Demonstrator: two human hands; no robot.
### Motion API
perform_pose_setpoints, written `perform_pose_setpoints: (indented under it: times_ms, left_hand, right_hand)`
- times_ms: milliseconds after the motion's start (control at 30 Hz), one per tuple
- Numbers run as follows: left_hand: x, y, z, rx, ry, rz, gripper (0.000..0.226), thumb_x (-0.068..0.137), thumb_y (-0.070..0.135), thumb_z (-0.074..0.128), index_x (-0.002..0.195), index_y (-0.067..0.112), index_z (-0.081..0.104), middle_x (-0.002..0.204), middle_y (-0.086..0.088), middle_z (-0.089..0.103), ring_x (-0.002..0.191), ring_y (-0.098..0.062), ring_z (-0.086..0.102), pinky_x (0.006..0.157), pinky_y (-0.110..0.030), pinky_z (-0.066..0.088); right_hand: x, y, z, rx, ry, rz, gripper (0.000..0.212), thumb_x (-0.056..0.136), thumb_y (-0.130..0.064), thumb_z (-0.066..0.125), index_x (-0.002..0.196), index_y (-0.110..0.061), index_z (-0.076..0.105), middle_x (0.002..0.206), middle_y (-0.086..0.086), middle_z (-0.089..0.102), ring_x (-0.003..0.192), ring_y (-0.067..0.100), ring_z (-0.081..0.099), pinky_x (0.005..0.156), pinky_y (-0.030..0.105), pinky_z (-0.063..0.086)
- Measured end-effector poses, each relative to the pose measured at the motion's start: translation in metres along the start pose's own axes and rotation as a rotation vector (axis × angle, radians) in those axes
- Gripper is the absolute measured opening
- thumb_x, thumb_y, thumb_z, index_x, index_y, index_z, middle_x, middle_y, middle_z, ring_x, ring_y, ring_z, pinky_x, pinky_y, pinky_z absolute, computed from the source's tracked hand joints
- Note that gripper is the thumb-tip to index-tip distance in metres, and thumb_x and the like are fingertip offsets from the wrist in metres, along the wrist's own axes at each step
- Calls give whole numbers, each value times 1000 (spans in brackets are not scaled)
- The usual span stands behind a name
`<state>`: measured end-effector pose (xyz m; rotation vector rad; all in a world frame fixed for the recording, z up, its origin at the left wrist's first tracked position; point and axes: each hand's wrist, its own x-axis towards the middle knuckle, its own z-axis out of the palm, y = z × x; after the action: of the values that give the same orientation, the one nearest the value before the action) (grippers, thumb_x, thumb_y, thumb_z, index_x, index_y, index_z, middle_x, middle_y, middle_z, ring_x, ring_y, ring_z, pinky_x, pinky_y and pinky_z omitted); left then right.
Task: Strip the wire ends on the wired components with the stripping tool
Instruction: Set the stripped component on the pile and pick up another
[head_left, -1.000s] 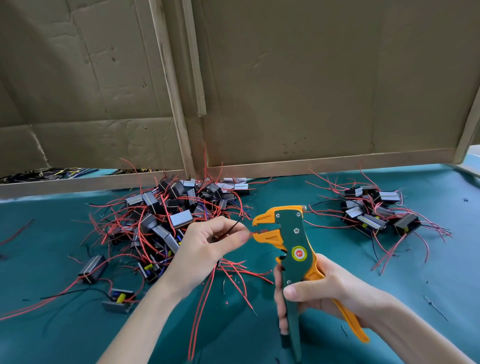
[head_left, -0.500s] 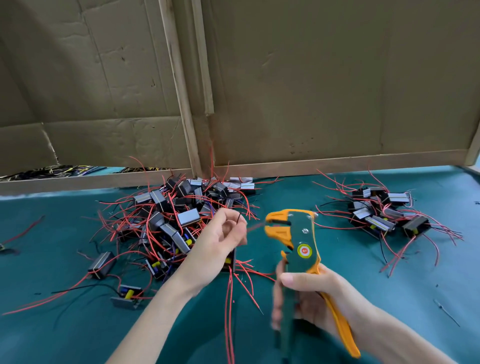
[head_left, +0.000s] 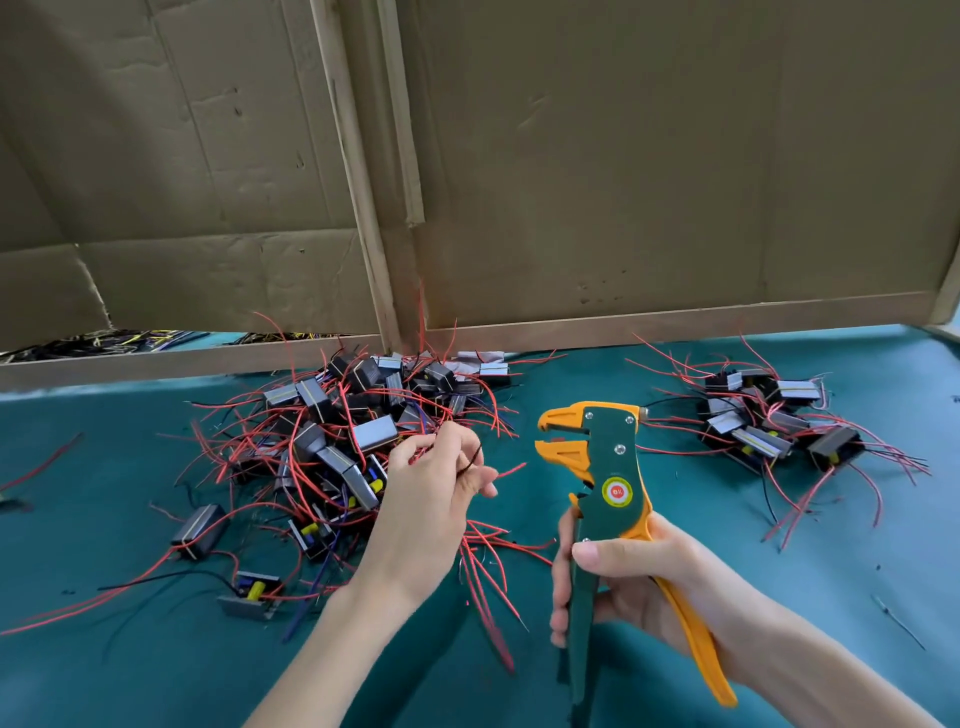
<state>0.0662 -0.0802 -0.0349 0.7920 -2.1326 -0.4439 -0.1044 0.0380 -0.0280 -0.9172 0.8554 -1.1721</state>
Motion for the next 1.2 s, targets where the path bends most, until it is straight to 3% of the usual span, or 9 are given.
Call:
perform_pose_setpoints:
  times_ms: [67, 267, 433, 567, 667, 1000, 1133, 1200]
  left_hand:
    - [-1, -4, 4, 86, -22, 49, 23, 95, 11, 56, 85, 24, 40, 68, 15, 60, 95, 16, 42, 100, -27, 25]
    - [-2, -14, 3, 208, -185, 86, 7, 99, 18, 50, 94, 22, 51, 87, 19, 55, 89, -2, 42, 107, -33, 19]
    - [1, -5, -1, 54, -138, 77, 16, 98, 13, 52, 90, 16, 65, 83, 16, 60, 85, -5, 54, 100, -37, 30]
    - [7, 10, -14, -177, -30, 61, 17, 95, 13, 56, 90, 17, 71, 87, 7, 64, 85, -12, 58, 80, -21, 43]
    - [9, 17, -22, -270, -55, -2, 17, 92, 16, 57, 91, 24, 72, 90, 3, 62, 89, -13, 58, 78, -15, 43]
    - [8, 26, -29, -268, -197, -6, 15, 88, 26, 57, 93, 33, 70, 88, -3, 57, 82, -17, 55, 76, -31, 45]
    - [9, 28, -32, -227, -238, 18, 16, 89, 25, 57, 90, 34, 69, 87, 0, 56, 84, -15, 54, 75, -14, 39]
    - [10, 29, -35, -217, -270, 9, 15, 88, 30, 55, 88, 36, 70, 86, 4, 55, 84, -13, 53, 76, -13, 37]
  right_hand:
    - [0, -1, 2, -9, 24, 7, 25, 66, -15, 78, 80, -3, 62, 75, 27, 62, 67, 39, 65, 68, 50, 56]
    - [1, -1, 2, 22, 78, 26, 25, 60, -15, 77, 77, -4, 63, 74, 27, 61, 65, 40, 64, 65, 49, 55]
    - [0, -3, 0, 15, 72, 58, 29, 59, -14, 76, 80, -1, 61, 74, 29, 60, 65, 41, 64, 64, 49, 56]
    - [-2, -4, -2, -17, 51, 64, 36, 61, -15, 76, 86, 1, 56, 75, 28, 61, 66, 40, 64, 66, 50, 56]
    - [-4, -4, -2, -50, -9, 55, 34, 67, -15, 74, 89, 2, 53, 76, 27, 62, 67, 38, 65, 68, 49, 56]
    - [-7, -3, -2, -142, -59, 48, 25, 71, -15, 72, 88, -2, 58, 77, 25, 63, 67, 36, 65, 70, 48, 56]
    - [-7, -2, -3, -160, -84, 50, 17, 73, -15, 71, 85, -6, 62, 77, 25, 63, 67, 35, 65, 70, 46, 56]
    - [-7, -3, -5, -168, -102, 57, 18, 75, -14, 71, 86, -4, 61, 78, 25, 62, 68, 36, 65, 69, 44, 55]
